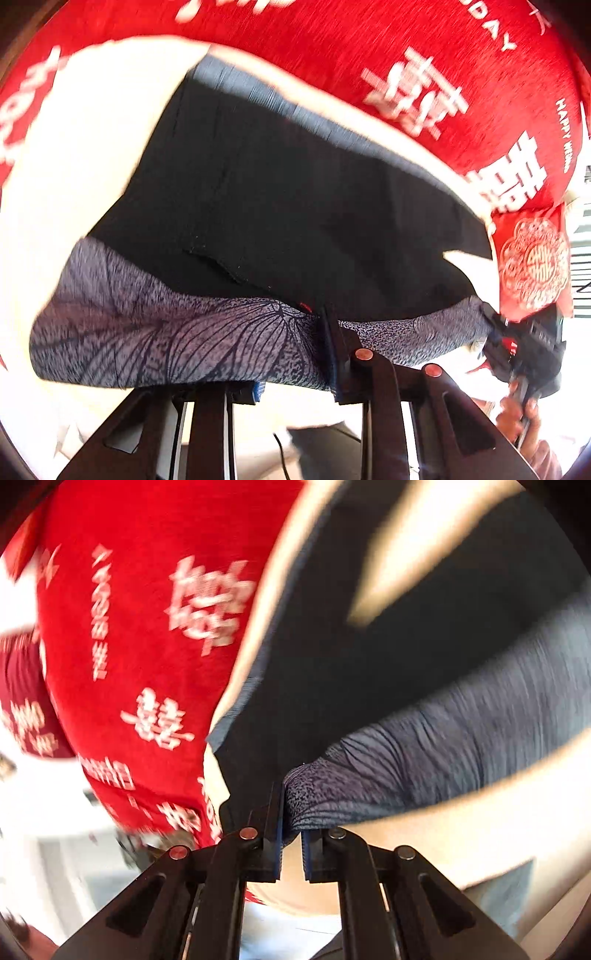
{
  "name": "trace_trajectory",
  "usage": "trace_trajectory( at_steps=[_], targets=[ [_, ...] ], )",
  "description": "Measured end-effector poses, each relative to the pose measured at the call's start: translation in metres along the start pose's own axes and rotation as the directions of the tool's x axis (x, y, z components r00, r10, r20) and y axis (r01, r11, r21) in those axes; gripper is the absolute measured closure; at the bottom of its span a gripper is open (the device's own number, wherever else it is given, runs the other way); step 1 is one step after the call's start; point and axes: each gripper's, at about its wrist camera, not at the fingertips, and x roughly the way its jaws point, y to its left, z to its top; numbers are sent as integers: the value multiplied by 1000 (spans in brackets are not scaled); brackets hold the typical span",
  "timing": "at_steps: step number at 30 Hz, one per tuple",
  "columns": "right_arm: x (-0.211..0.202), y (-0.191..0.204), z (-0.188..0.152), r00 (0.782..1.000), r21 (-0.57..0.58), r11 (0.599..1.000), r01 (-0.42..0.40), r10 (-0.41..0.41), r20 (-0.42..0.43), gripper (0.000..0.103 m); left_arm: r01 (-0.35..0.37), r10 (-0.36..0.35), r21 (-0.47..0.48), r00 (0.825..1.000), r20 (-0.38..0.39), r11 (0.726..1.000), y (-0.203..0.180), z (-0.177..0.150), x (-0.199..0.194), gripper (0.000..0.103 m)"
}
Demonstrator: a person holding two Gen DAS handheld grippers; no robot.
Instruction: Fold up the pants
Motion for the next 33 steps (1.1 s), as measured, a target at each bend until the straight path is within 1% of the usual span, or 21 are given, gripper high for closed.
trace_trajectory(
  at_steps=[2,5,7,10,13,15,16,18,20,21,22,23,24,25,27,28,29,30,31,32,33],
  targets=[
    [17,29,43,999,-88,996,-4,0,-42,94,-10,9,9,999,54,1000,-9,23,-5,76],
    [43,49,91,993,-180,984,11,-31,-112,93,-36,37,-13,989,145,999,-11,66,-3,76],
    [76,63,132,986,-221,975,26,-62,-155,91,-39,44,-29,982,183,999,-11,105,14,76],
    [127,60,174,969,-243,966,90,-141,-202,91,-86,94,-48,979,181,995,-4,145,49,76],
    [172,41,198,943,-236,956,174,-231,-238,91,-185,187,-27,972,143,982,-1,170,91,75],
    [190,29,204,927,-222,949,222,-276,-255,90,-207,209,-32,970,125,978,0,177,101,75],
    [193,27,204,929,-209,953,218,-269,-255,90,-202,206,-40,972,116,979,0,178,98,75],
    [192,36,202,929,-250,949,190,-257,-266,80,-183,187,-41,975,118,982,-3,176,83,75],
    [188,52,194,928,-330,930,162,-258,-270,39,-209,209,-18,966,150,978,-9,170,62,75],
    [183,63,188,927,-375,912,164,-273,-259,33,-233,229,2,959,169,972,-12,166,52,75],
    [177,75,181,928,-419,893,165,-285,-240,32,-258,249,21,950,186,966,-15,162,44,64],
    [171,84,173,931,-450,878,164,-288,-223,32,-291,279,35,940,198,956,-18,159,41,51],
    [168,89,166,933,-466,870,161,-288,-216,32,-317,301,42,930,211,948,-19,154,38,30],
    [168,94,158,931,-481,863,156,-291,-219,32,-342,323,51,920,224,938,-19,151,41,29],
    [182,101,141,914,-537,827,164,-332,-233,49,-368,349,72,917,190,927,-16,150,61,29],
    [193,101,135,899,-569,801,184,-371,-232,60,-381,364,69,914,177,922,-13,151,74,29],
    [208,100,130,873,-613,757,225,-436,-217,60,-395,380,63,910,169,917,-8,151,84,29],
    [217,98,130,859,-631,735,247,-467,-207,60,-420,408,55,900,155,906,-3,152,95,29],
    [230,94,131,841,-646,708,285,-508,-186,60,-468,456,48,875,162,882,0,153,105,28],
    [239,93,133,831,-651,688,321,-535,-156,62,-498,480,56,856,190,866,0,154,110,24],
    [243,91,143,845,-637,697,329,-518,-130,64,-505,484,62,851,203,861,0,154,112,19]
  ],
)
